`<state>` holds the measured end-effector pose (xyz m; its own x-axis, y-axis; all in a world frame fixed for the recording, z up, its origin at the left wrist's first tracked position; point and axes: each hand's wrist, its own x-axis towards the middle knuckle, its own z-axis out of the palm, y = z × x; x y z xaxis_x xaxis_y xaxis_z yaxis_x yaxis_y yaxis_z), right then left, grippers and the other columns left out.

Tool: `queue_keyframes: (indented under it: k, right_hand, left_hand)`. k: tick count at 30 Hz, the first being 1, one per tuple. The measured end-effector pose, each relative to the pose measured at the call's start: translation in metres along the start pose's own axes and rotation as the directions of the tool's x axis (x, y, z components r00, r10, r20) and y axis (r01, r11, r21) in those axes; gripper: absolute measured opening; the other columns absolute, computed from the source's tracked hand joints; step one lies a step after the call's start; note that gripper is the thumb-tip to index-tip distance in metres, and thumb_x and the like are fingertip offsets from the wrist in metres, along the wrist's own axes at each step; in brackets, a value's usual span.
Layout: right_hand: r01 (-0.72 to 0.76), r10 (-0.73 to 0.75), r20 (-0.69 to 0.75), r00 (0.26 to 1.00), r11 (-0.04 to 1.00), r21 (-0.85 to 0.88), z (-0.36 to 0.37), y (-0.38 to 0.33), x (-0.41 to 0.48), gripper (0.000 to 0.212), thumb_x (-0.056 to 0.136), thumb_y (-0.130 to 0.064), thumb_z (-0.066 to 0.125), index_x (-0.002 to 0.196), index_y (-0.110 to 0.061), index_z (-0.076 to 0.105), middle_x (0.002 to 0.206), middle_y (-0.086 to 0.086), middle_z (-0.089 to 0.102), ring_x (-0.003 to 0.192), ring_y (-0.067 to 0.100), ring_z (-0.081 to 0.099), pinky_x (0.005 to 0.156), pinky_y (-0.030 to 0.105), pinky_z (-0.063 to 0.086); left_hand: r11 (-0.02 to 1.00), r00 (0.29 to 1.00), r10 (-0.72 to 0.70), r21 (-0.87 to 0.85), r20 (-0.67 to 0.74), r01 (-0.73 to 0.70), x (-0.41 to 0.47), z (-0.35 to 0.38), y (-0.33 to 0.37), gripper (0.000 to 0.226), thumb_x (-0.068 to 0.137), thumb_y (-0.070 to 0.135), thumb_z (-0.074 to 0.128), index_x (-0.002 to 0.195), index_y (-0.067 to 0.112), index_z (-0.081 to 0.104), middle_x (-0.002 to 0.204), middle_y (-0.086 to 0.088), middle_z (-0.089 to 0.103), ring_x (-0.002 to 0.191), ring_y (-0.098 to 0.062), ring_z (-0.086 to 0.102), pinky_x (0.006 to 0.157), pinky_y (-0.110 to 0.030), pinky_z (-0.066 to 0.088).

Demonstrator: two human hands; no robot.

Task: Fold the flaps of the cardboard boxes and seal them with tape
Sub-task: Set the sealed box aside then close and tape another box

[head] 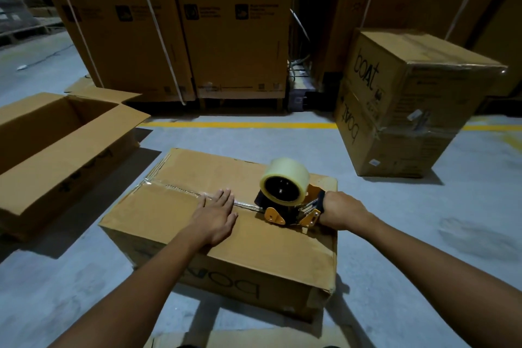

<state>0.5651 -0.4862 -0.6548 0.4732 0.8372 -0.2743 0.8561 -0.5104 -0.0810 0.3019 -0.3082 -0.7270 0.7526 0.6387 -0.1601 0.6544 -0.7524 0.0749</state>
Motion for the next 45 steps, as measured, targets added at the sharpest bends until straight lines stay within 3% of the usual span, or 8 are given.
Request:
queue_keyframes:
  k: [8,11,16,22,26,29,38,45]
  right_hand:
    - [0.031,-0.032,-0.022,0.999,0.999,-0.017,-0.012,-0.008,-0.01,0.015,0.088,-0.029,0.063,0.095,-0.018,0.056,0.077,0.0,0.055,0.082,0.022,0.063,0.072,0.036,0.055]
    - [0.033,-0.034,-0.018,0.999,0.998,-0.05,-0.014,-0.003,-0.014,0.016,0.089,-0.029,0.063,0.096,-0.018,0.055,0.076,-0.001,0.053,0.08,0.02,0.061,0.068,0.033,0.052]
    - [-0.033,0.032,-0.011,0.999,0.995,-0.094,-0.021,0.029,-0.03,0.014,0.089,-0.025,0.063,0.093,-0.018,0.052,0.075,-0.002,0.051,0.072,0.018,0.054,0.059,0.028,0.041]
    - [-0.085,0.082,-0.045,0.996,0.994,-0.073,-0.013,0.04,-0.039,0.011,0.087,-0.024,0.063,0.093,-0.018,0.056,0.077,0.0,0.056,0.071,0.018,0.058,0.054,0.027,0.04]
    - [-0.079,0.074,-0.061,0.995,0.994,-0.081,-0.015,0.036,-0.041,0.01,0.09,-0.024,0.063,0.093,-0.018,0.056,0.077,-0.001,0.057,0.071,0.017,0.058,0.059,0.029,0.043]
    - [-0.064,0.059,-0.061,0.996,0.993,-0.095,-0.015,0.036,-0.041,0.008,0.09,-0.024,0.062,0.093,-0.018,0.056,0.076,-0.001,0.055,0.071,0.018,0.056,0.063,0.03,0.044]
    - [-0.072,0.064,-0.06,0.996,0.988,-0.139,-0.027,0.065,-0.052,0.013,0.09,-0.027,0.062,0.097,-0.019,0.054,0.078,-0.002,0.055,0.077,0.02,0.059,0.066,0.032,0.046]
    - [-0.141,0.135,-0.065,0.989,0.985,-0.1,-0.022,0.113,-0.066,0.018,0.087,-0.031,0.065,0.097,-0.021,0.054,0.076,-0.004,0.055,0.069,0.014,0.055,0.055,0.027,0.041]
  left_hand:
    - [0.984,0.992,0.119,-0.133,-0.029,-0.122,0.003,-0.003,0.079,0.038,0.105,0.04,0.026,0.102,0.018,0.058,0.124,-0.011,0.059,0.131,-0.023,0.043,0.123,-0.047,0.009]
    - [0.978,0.987,0.154,-0.133,-0.038,-0.158,0.006,0.006,0.068,0.045,0.105,0.042,0.024,0.127,0.02,0.056,0.154,-0.004,0.04,0.147,-0.018,0.024,0.123,-0.049,0.005]
    - [0.983,0.986,0.164,-0.093,0.027,-0.161,0.01,0.011,0.066,0.059,0.106,0.046,0.015,0.16,0.025,0.001,0.166,0.008,-0.007,0.152,-0.009,-0.008,0.124,-0.045,-0.001]
    - [0.984,0.985,0.172,-0.053,0.01,-0.171,0.007,0.006,0.087,0.062,0.106,0.043,0.016,0.16,0.016,0.002,0.166,0.002,-0.006,0.153,-0.013,-0.008,0.124,-0.048,-0.001]
    - [0.963,0.972,0.236,-0.132,-0.017,-0.236,0.008,0.009,0.129,0.049,0.104,0.044,0.021,0.123,0.015,0.056,0.149,-0.012,0.045,0.147,-0.024,0.025,0.124,-0.049,0.002]
    - [0.972,0.977,0.212,-0.1,-0.005,-0.211,0.011,0.013,0.134,0.054,0.102,0.048,0.018,0.115,0.016,0.061,0.145,-0.011,0.049,0.142,-0.023,0.031,0.123,-0.05,0.004]
    - [0.978,0.979,0.197,-0.08,0.057,-0.192,0.01,0.015,0.129,0.066,0.105,0.051,0.014,0.159,0.017,-0.001,0.165,0.001,-0.014,0.151,-0.011,-0.014,0.123,-0.046,-0.007]
    - [0.984,0.982,0.178,-0.032,0.064,-0.176,0.01,0.012,0.133,0.068,0.104,0.053,0.01,0.158,0.015,-0.006,0.165,0.0,-0.015,0.152,-0.012,-0.013,0.124,-0.045,-0.006]
